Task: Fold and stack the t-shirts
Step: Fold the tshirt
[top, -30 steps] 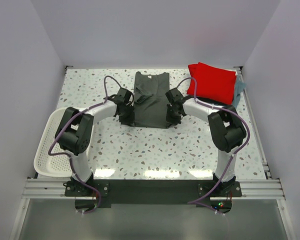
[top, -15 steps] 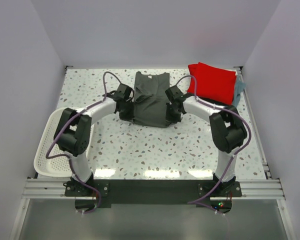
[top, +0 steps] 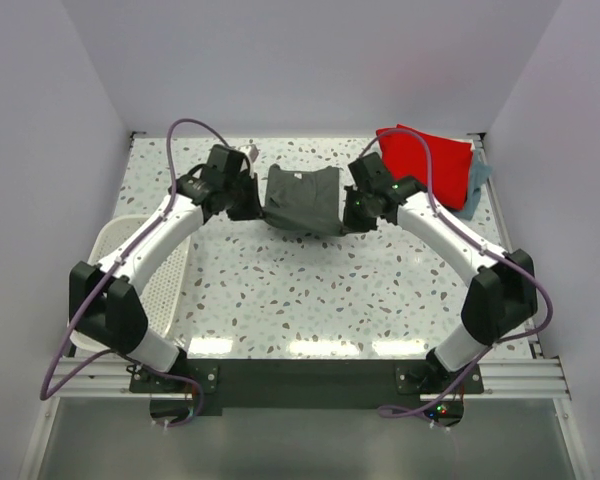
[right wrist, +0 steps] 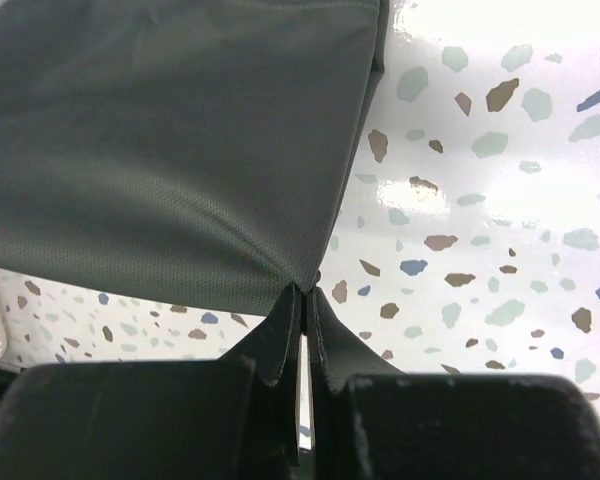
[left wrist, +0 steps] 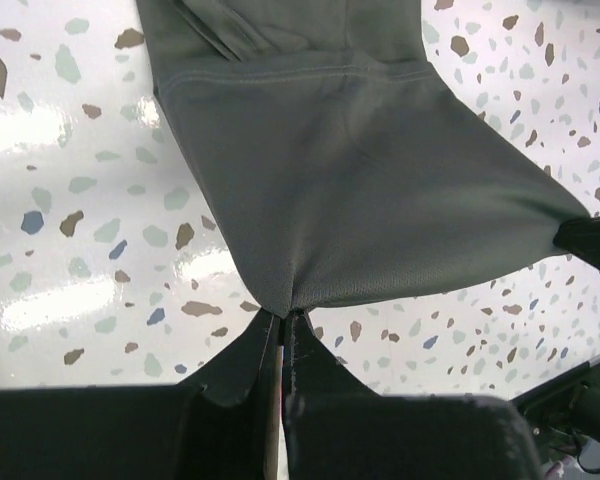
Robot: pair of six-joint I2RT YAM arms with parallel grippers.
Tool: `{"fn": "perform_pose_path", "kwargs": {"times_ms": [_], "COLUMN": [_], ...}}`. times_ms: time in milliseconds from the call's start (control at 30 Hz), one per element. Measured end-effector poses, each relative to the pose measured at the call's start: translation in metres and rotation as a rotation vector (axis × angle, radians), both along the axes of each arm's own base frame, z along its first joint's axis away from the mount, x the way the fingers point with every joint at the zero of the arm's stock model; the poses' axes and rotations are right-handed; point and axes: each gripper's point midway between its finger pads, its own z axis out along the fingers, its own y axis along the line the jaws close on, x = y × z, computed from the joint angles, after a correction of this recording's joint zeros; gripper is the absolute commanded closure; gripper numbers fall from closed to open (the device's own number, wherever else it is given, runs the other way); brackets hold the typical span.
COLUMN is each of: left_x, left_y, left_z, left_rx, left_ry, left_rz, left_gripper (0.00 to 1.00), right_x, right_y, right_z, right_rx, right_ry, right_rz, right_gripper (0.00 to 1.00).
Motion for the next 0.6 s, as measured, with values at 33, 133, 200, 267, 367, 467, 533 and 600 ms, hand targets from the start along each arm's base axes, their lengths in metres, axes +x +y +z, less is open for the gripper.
{"fn": "perform_pose_path", "kwargs": {"times_ms": [33, 133, 200, 267, 367, 467, 533, 600], "left_x": [-0.003, -0.013, -0.022, -0.034, -0.054, -0.075, -0.086, -0.096], "left_y": [0.0, 0.0, 0.0, 0.001, 0.003, 0.004, 0.004, 0.004], "left_z": [0.0, -0.002, -0.003, -0.004, -0.002, 0.008, 0.016, 0.025], "left_rx": [-0.002, 0.0, -0.002, -0.007, -0.021, -0.055, -0.082, -0.115], "left_ry": [0.01, 0.046, 0.072, 0.106, 0.144, 0.161, 0.164, 0.165], "left_rz": [0.001, -0.01, -0.019, -0.027, -0.031, -0.033, -0.031, -0.035], "left_gripper": [1.0, 1.0, 1.0, 1.0, 1.0, 1.0, 1.0, 1.0], "right_x": [-0.002, -0.01, -0.017, -0.026, -0.043, -0.064, -0.077, -0.087], "right_y": [-0.001, -0.005, -0.006, -0.006, -0.005, -0.005, -0.006, -0.01], "right_z": [0.004, 0.012, 0.012, 0.013, 0.017, 0.028, 0.038, 0.046], "right_rx": [-0.003, -0.016, -0.028, -0.042, -0.056, -0.046, -0.027, -0.006], "right_ry": [-0.008, -0.011, 0.001, 0.014, 0.026, 0.017, 0.008, 0.0], "right_rz": [0.001, 0.013, 0.027, 0.04, 0.067, 0.083, 0.081, 0.068], "right_gripper": [1.0, 1.0, 1.0, 1.0, 1.0, 1.0, 1.0, 1.0]}}
